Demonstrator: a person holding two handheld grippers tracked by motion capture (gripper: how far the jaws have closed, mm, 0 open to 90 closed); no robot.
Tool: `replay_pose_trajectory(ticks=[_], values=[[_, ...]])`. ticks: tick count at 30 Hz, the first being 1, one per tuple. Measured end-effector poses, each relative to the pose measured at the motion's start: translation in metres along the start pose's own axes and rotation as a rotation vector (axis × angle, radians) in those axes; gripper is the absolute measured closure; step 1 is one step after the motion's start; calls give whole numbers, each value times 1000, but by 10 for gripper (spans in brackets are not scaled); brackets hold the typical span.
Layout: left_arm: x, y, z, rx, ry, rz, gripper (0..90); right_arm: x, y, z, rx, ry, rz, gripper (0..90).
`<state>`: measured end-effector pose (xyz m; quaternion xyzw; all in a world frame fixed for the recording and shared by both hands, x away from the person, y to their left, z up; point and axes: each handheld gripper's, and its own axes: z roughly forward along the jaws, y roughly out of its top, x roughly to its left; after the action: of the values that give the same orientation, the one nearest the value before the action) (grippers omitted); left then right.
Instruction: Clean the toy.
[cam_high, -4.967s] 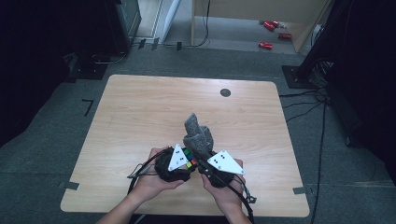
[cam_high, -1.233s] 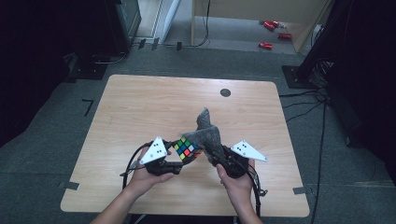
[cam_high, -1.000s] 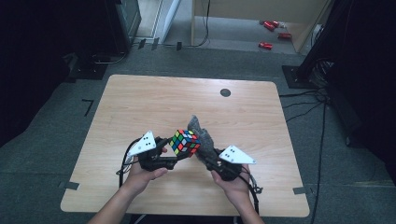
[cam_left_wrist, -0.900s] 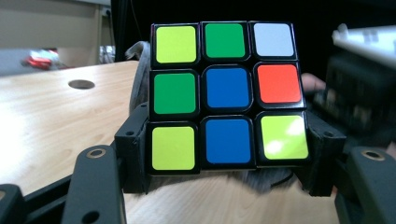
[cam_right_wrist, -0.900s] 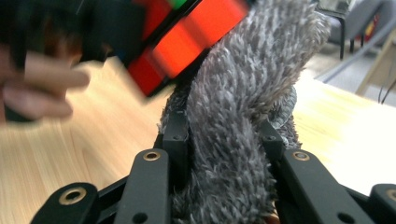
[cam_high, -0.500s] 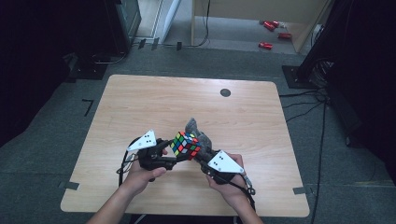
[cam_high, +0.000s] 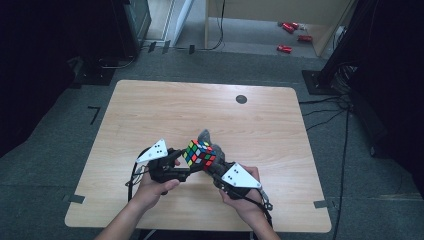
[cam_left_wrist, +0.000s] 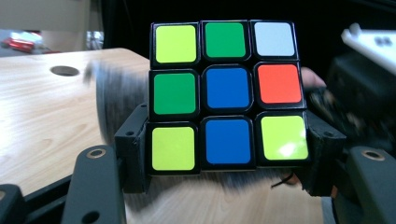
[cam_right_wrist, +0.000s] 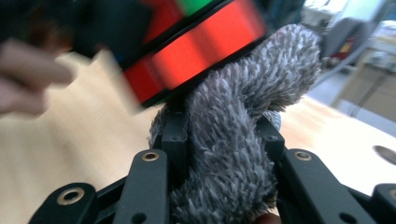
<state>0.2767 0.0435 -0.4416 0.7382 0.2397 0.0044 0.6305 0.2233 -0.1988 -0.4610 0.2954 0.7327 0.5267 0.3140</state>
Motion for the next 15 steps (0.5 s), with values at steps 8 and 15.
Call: replay_pose_trajectory(ticks=[8,15], values=[[3,2,-2,-63,21,-63,353,21,-8,9,29,66,-13,659],[1,-3,3,-76,48,-65,353,33,-6,14,8,177,79,661]])
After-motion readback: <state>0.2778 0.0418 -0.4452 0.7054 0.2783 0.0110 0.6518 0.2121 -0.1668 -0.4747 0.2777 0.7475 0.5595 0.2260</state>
